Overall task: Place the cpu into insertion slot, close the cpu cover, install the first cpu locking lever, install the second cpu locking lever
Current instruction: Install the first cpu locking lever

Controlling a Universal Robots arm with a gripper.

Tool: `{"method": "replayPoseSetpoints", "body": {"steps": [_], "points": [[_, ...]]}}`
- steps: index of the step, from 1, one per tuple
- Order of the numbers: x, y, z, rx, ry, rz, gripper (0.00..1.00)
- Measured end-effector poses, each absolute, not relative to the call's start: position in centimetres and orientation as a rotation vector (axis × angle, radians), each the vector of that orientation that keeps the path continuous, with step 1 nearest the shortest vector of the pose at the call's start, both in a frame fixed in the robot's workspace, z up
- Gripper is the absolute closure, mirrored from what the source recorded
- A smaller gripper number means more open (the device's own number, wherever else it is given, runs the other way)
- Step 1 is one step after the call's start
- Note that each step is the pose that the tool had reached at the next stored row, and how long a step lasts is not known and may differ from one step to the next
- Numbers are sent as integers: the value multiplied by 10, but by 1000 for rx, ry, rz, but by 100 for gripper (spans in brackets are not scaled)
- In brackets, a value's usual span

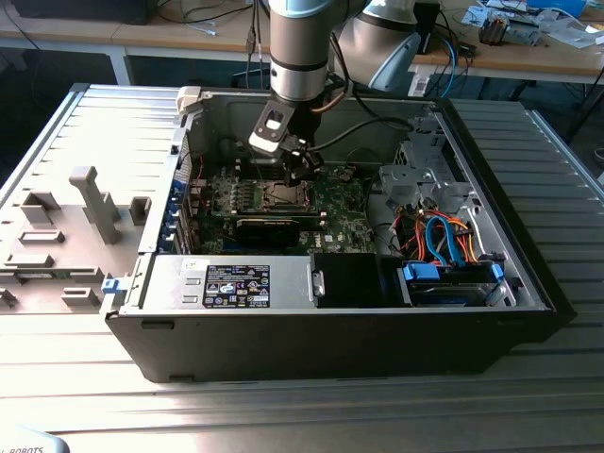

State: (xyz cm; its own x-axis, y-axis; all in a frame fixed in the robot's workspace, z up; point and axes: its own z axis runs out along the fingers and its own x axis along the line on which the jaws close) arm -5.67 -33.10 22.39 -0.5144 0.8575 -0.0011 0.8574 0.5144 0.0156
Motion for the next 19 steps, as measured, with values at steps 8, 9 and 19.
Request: {"method": "replayPoseSetpoints", "body": {"steps": [8, 9, 19], "points": [[-57, -331, 224, 1481, 2761, 21, 89], [-57, -331, 224, 1475, 2764, 21, 89], [-57, -331, 224, 1407, 2799, 22, 89]]}}
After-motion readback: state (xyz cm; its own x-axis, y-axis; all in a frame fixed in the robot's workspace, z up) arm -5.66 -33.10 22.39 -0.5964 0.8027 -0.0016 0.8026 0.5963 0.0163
